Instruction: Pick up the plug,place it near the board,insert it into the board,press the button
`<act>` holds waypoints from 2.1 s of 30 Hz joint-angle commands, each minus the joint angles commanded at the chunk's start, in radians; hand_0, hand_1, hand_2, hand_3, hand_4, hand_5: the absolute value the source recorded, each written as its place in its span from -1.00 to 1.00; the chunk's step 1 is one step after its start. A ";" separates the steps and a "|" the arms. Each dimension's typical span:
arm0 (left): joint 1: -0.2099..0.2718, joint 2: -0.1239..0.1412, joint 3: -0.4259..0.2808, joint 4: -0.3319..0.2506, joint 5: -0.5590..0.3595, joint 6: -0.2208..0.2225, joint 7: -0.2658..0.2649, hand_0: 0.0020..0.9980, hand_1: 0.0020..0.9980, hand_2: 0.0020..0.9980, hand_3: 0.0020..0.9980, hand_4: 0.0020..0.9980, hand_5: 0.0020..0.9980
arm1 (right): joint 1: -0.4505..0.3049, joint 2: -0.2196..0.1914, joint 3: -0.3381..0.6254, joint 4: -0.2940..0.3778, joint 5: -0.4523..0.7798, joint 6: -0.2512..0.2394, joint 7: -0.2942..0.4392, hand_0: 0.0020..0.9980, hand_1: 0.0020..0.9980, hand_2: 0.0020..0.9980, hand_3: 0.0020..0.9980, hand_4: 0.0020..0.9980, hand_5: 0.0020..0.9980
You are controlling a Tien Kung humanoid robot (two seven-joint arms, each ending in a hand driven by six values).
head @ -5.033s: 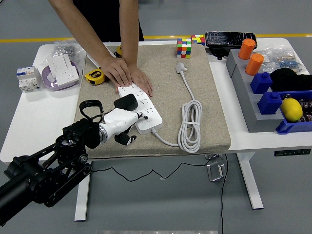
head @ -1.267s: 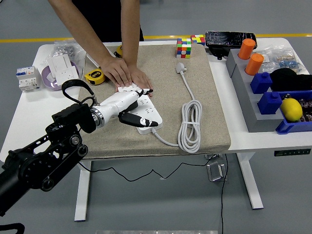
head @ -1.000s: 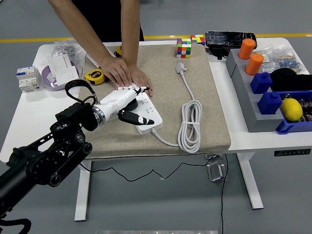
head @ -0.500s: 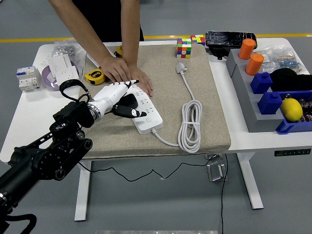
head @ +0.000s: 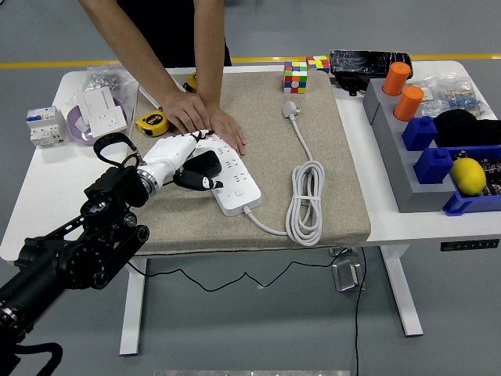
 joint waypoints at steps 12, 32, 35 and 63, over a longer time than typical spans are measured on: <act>-0.005 -0.008 0.002 0.035 0.011 0.040 0.006 0.19 0.46 0.29 0.20 1.00 -0.30 | -0.001 -0.001 -0.001 0.000 -0.001 0.000 0.000 0.73 0.59 0.52 0.55 1.00 0.69; -0.019 -0.024 -0.001 0.075 0.036 0.080 0.011 -0.24 -0.01 -0.08 -0.11 0.56 -0.22 | 0.003 -0.001 0.001 0.000 -0.002 0.000 0.000 0.73 0.59 0.52 0.55 1.00 0.68; -0.022 -0.025 -0.002 0.078 0.039 0.092 0.010 -0.24 -0.01 -0.08 -0.11 0.56 -0.22 | 0.003 -0.001 0.000 0.000 -0.002 0.000 0.000 0.73 0.59 0.52 0.55 1.00 0.68; 0.009 0.006 -0.053 0.015 0.053 0.099 0.001 -0.28 -0.25 -0.39 -0.40 0.20 -0.40 | -0.003 0.002 0.005 0.000 -0.003 -0.001 -0.001 0.73 0.59 0.52 0.55 1.00 0.69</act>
